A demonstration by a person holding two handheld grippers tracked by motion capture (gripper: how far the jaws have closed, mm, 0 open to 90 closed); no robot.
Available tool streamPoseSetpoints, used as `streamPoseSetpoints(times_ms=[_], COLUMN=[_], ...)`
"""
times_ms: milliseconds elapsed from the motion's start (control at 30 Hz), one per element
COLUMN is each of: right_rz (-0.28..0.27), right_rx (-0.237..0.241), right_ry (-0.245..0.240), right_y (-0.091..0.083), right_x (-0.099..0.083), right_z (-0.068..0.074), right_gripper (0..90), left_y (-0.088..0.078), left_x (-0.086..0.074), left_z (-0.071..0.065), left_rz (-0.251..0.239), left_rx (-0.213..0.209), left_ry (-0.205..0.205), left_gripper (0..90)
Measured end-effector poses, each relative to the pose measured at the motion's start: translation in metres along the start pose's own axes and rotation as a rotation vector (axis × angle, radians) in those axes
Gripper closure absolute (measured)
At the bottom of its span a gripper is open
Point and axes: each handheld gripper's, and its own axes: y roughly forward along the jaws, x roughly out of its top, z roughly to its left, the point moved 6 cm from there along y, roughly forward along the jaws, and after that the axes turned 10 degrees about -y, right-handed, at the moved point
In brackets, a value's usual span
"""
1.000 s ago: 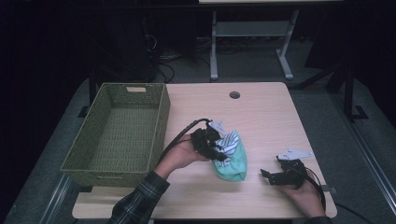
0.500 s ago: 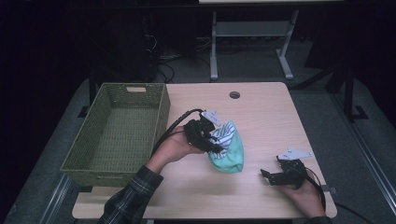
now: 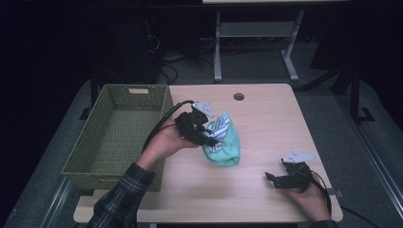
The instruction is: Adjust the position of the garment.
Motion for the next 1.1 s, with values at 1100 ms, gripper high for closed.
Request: streamPoseSetpoints(times_ms=[1100], right_rz=[0.0], right_rx=[0.0], right_ry=[0.0], right_y=[0.0], right_x=[0.0], right_z=[0.0], right_gripper=[12.2], left_y=[-0.097], left_x=[-0.031], left_z=[0.047], left_rz=[-0.066], left_rx=[0.171], left_ry=[-0.116], left_gripper=[67.0])
